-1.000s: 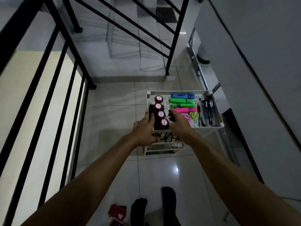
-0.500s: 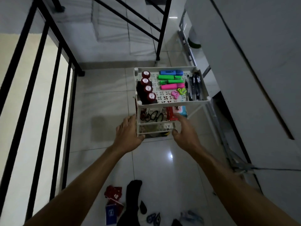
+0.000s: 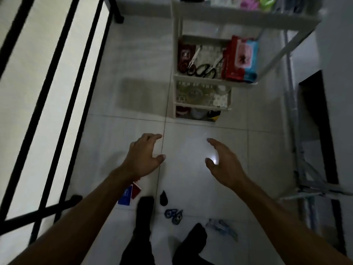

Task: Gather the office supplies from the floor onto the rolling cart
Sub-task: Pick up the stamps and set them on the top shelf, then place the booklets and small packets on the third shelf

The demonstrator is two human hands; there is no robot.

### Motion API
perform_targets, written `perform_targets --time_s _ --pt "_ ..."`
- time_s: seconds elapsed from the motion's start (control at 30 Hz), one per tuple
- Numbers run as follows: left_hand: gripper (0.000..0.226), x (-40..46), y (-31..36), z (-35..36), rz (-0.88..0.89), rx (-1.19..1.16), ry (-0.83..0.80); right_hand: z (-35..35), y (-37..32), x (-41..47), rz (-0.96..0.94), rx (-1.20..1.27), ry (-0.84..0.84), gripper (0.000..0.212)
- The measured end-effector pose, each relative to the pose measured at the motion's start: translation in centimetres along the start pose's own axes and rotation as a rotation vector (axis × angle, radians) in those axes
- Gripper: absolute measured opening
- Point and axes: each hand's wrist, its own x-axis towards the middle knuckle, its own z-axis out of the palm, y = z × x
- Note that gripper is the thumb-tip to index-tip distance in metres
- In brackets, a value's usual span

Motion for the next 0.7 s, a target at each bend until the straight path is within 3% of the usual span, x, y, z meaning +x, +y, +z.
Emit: perform_targets --time_s 0.17,0.37,0.6,0.7 --pt "0.078 -0.2 -9.1 7.6 -0.079 -0.027 0.046 9.9 5.7 1.4 -0.022 0.025 -0.076 0.061" --pt "0.072 1.7 -24.2 18.5 -0.245 0.007 0.020 27.0 11.3 6.9 -0.087 0.007 -0.191 0.063" --pt "0.095 4.4 -39.3 30.7 -0.419 0.006 -0.023 46.7 14.9 13.7 -0.210 -0.036 -0.341 0.068" --pt "0.117 5.4 -43.7 34.5 -0.546 -0.016 -0.044 52.5 16.0 15.8 -0.250 -0.066 -0.337 0.068"
